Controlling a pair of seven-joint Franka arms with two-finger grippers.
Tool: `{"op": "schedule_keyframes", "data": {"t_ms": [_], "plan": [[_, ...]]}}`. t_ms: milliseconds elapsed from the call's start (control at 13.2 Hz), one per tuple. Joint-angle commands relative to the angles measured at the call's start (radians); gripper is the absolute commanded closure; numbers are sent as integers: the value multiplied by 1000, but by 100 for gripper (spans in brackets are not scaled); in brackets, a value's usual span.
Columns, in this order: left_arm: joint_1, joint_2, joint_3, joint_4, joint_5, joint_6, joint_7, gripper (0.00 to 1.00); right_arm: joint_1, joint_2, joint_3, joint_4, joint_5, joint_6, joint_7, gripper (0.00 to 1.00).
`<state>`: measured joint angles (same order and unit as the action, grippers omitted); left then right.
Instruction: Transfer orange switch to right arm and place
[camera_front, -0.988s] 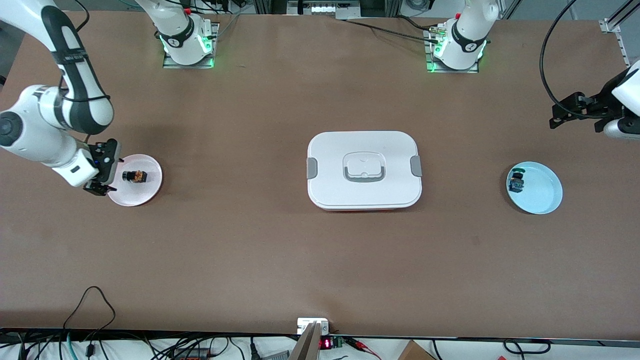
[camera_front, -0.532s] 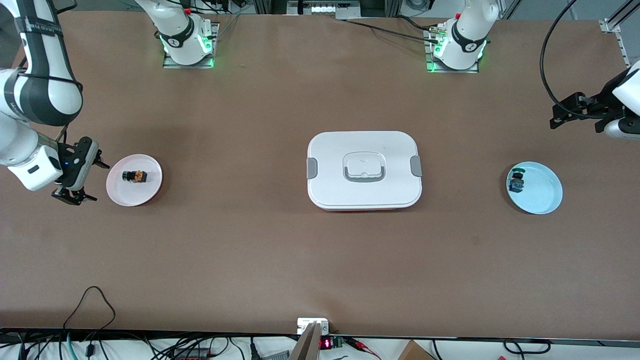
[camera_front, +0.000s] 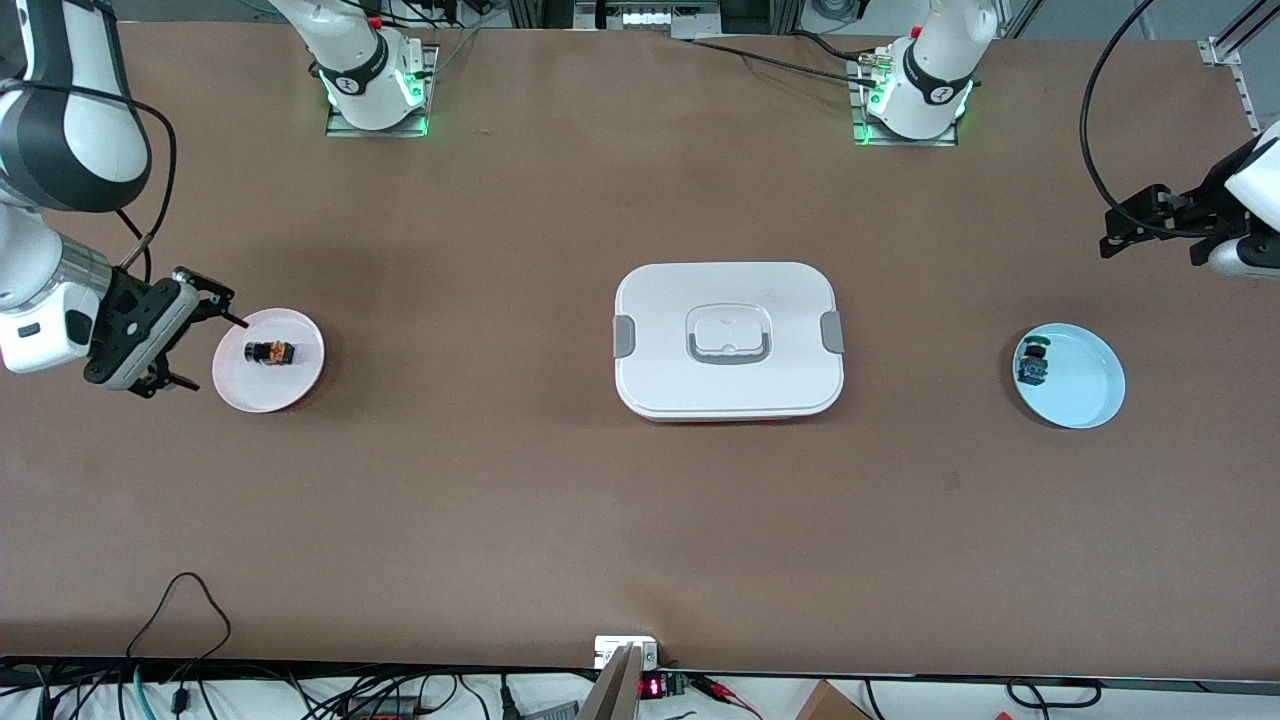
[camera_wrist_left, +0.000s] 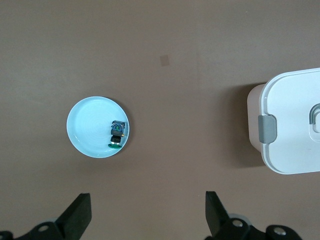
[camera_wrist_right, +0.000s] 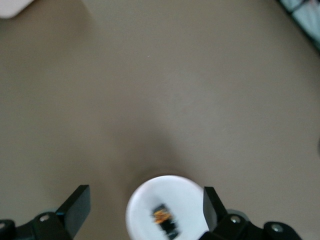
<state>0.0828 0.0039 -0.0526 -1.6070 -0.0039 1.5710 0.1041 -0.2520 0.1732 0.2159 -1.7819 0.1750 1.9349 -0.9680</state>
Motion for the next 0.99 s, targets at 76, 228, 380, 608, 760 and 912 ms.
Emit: {"op": "schedule_keyframes", "data": {"t_ms": [76, 228, 380, 608, 760, 912], "plan": [[8, -22, -3, -21, 4, 12, 22, 0, 2, -9, -13, 15, 37, -138, 285, 0], [2, -24, -4, -18, 2, 12, 22, 0, 23, -20, -36, 25, 37, -198, 412, 0], [2, -22, -4, -18, 2, 14, 22, 0, 159, -38, -146, 58, 37, -291, 642, 0], [6, -21, -3, -19, 2, 10, 22, 0, 360, -49, -313, 120, 15, -489, 908, 0], [8, -21, -3, -19, 2, 12, 22, 0, 503, -44, -439, 168, -59, -539, 914, 0], [8, -21, -3, -19, 2, 12, 22, 0, 528, -38, -486, 171, -208, -512, 853, 0]]}}
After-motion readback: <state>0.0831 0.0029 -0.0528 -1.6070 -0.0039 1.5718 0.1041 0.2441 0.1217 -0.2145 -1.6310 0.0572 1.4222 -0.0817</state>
